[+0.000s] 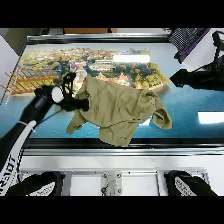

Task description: Fold the clothes and pants, and hang the long-sleeved shirts on hangers.

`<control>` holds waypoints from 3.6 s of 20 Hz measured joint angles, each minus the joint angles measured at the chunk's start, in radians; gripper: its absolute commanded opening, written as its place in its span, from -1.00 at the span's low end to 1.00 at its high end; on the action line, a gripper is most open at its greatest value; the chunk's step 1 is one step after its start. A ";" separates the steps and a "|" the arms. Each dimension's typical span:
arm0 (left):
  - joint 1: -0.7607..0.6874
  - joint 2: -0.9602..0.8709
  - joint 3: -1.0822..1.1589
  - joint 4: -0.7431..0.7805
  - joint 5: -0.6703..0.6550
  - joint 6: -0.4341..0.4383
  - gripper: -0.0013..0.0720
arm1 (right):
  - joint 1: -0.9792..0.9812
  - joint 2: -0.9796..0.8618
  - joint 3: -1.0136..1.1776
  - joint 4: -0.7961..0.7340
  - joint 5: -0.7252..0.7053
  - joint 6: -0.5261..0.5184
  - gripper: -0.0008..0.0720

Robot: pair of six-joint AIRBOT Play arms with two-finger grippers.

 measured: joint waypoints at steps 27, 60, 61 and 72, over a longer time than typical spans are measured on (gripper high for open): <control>0.049 -0.119 -0.077 -0.296 0.256 0.036 -0.92 | 0.114 -0.378 -0.571 0.436 -0.527 -0.035 -0.60; -0.015 -0.086 0.173 -0.306 0.051 -0.029 -0.92 | 0.038 -0.184 -0.130 -0.043 0.037 0.232 0.44; -0.003 -0.145 0.225 -0.306 0.047 -0.020 -0.92 | 0.039 -0.206 -0.130 -0.035 -0.022 0.210 0.44; 0.025 -0.347 0.404 -0.303 0.006 0.047 -0.92 | 0.267 -0.320 -0.128 -0.251 -0.226 -0.018 0.44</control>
